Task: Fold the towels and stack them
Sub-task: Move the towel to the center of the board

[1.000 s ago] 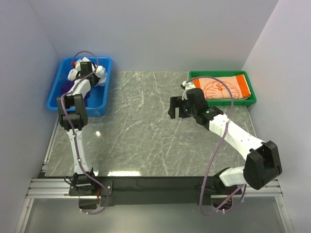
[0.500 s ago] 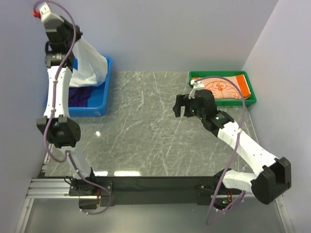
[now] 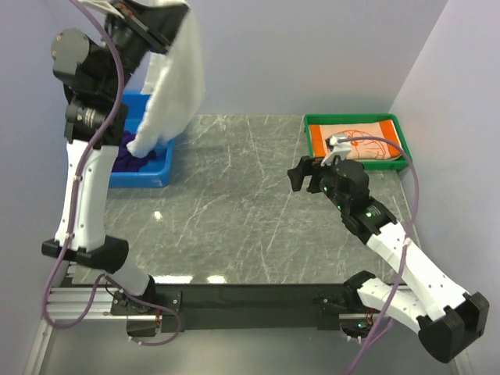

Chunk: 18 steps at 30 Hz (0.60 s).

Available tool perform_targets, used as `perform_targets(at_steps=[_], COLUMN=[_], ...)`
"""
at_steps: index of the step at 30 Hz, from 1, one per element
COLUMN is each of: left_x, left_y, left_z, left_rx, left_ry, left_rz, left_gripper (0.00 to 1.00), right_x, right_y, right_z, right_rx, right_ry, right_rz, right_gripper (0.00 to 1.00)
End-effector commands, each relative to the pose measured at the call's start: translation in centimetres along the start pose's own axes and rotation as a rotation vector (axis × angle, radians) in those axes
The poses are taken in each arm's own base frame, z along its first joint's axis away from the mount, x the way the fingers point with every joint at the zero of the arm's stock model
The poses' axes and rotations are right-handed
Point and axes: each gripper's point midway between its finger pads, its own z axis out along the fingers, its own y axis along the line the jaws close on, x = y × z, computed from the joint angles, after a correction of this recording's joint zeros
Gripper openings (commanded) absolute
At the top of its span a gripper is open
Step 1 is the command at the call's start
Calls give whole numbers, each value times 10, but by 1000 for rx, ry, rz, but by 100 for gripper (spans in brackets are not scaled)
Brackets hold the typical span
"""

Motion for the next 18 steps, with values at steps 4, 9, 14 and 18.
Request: perform_targets(at_steps=[4, 9, 14, 18], left_x=[62, 251, 370, 381], left_y=[-114, -150, -150, -102], left_z=[-33, -83, -157, -175], left_rx=[331, 405, 345, 97], left_ry=[179, 594, 912, 895], left_rz=[-101, -189, -149, -91], left_gripper=[4, 31, 73, 94], right_x=[-32, -32, -24, -1], right_y=[-19, -55, -69, -47], right_z=[-26, -53, -62, -36], right_rx=[99, 266, 321, 205], right_ry=[-195, -301, -309, -166], right_rz=[80, 127, 93, 30], right_gripper=[93, 94, 95, 92])
